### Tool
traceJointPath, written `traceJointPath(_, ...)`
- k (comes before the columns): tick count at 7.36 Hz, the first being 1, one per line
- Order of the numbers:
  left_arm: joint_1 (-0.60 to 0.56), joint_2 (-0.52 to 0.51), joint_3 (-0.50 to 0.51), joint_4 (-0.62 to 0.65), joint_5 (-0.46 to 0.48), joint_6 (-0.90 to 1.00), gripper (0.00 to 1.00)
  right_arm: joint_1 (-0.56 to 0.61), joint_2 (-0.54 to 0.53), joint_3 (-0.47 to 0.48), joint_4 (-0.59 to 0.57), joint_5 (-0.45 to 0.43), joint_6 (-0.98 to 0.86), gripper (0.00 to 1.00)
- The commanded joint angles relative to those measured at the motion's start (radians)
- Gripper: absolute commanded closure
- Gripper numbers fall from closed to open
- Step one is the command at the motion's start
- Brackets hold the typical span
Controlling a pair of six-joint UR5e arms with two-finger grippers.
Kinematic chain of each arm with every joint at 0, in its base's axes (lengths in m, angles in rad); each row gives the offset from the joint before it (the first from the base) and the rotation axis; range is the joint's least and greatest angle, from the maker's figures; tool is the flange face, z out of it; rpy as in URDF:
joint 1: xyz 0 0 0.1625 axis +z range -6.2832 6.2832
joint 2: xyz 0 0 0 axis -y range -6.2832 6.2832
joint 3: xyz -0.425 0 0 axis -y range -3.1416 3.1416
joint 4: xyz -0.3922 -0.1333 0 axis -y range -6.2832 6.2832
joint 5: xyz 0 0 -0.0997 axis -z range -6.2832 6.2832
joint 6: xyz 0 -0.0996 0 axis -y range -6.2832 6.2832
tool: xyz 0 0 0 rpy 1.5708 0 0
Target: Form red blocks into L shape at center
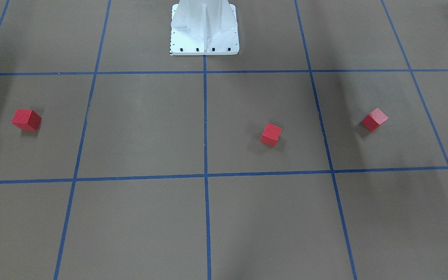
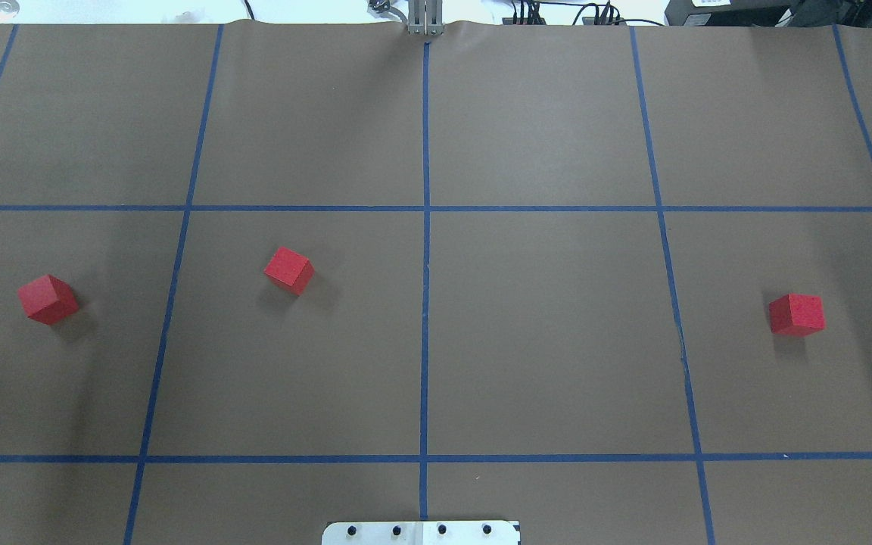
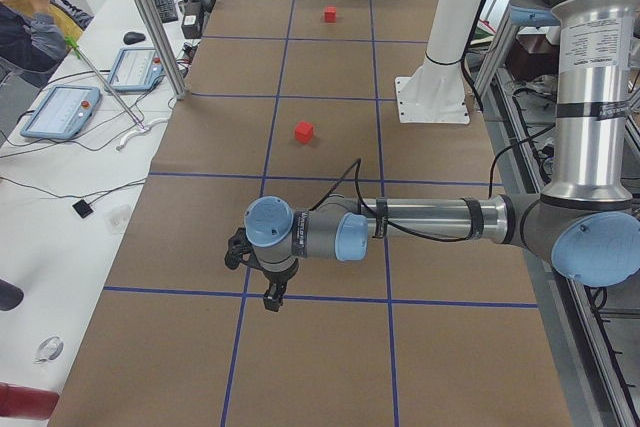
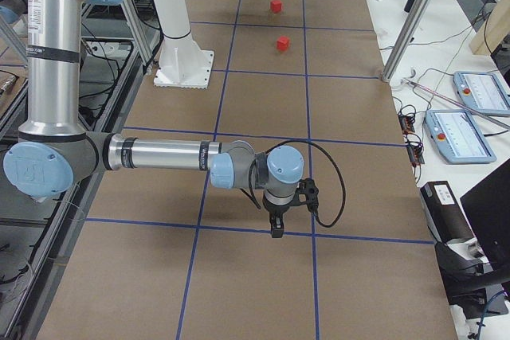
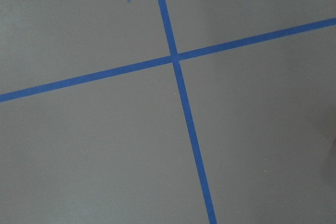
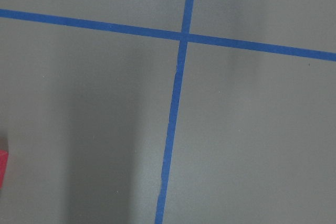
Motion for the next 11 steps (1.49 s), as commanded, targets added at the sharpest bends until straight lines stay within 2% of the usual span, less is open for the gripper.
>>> traceJointPath(1,0.002,-0.009,-0.007,-0.002,0.028,0.001,0.0,0.0,-0.002,-0.001,0.001,0.0,-0.002,0.0)
traceJointPath(3,0.002,-0.002,-0.034,-0.002,0.028,0.001,0.0,0.0,-0.004,0.005,0.003,0.01,-0.007,0.0)
traceJointPath(6,0.002,-0.015,-0.067,-0.011,0.022,-0.007,0.0,0.0,0.009,0.102,0.013,0.008,-0.001,0.0)
traceJointPath(9,0.002,-0.043,-0.053,-0.211,0.028,-0.007,0.0,-0.002,0.01,0.09,0.247,0.016,0.004,0.0)
traceJointPath(11,0.002,-0.051,-0.048,-0.244,0.028,-0.009,0.0,-0.003,0.013,0.085,0.294,0.04,0.002,0.0)
